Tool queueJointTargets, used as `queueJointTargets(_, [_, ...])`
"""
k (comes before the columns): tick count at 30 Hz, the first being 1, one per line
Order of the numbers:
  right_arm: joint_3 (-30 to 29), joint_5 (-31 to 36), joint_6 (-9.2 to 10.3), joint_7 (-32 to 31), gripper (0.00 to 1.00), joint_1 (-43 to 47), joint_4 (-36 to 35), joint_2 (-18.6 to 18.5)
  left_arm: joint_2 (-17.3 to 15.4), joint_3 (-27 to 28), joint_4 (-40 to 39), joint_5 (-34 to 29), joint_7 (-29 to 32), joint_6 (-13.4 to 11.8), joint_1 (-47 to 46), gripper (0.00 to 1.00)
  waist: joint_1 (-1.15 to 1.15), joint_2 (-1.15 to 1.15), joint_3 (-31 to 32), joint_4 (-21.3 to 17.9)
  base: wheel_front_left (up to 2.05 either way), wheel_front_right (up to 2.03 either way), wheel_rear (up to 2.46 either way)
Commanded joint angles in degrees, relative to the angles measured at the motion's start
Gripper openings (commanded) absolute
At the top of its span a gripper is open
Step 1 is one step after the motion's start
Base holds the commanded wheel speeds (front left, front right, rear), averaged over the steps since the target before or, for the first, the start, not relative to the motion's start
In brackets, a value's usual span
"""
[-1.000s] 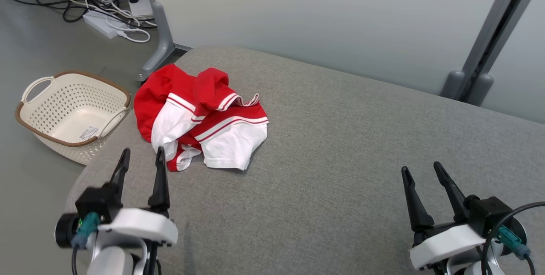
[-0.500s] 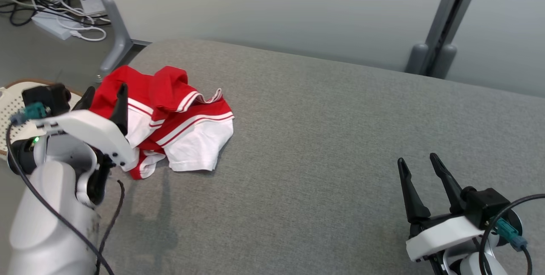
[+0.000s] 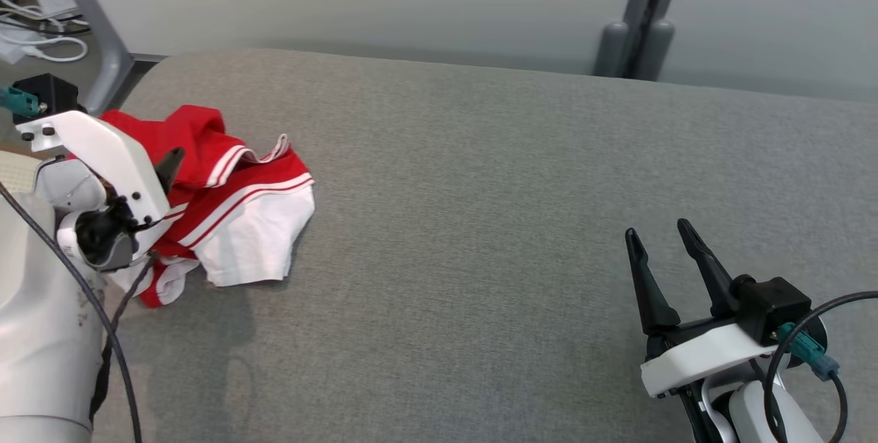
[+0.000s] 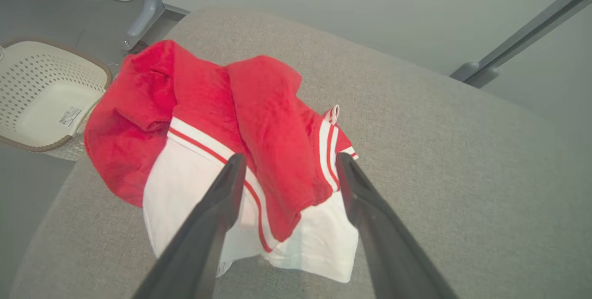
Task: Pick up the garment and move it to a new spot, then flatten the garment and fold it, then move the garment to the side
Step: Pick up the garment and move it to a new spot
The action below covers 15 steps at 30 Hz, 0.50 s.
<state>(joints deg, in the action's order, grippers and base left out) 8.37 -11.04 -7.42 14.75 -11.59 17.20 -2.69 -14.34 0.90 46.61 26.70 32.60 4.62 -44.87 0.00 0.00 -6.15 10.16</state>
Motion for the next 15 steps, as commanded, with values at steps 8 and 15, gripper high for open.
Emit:
queueJointTargets(8, [-0.4,-0.5,-0.13,0.5,1.00,-1.1,-0.2,-0.3,-2.4,-0.3,6.8,1.6,8.3,0.2,-3.0,1.00,0.00,0.00,-1.8,-3.9,0.00,0.00,0.00])
queueJointTargets(15, [-0.6,-0.5,-0.13,0.5,1.00,-1.9,-0.1,-0.4,-3.7,-0.4,8.9,1.8,8.1,0.3,-4.1,0.44,0.00,0.00,-2.2,-4.8,0.00,0.00,0.00])
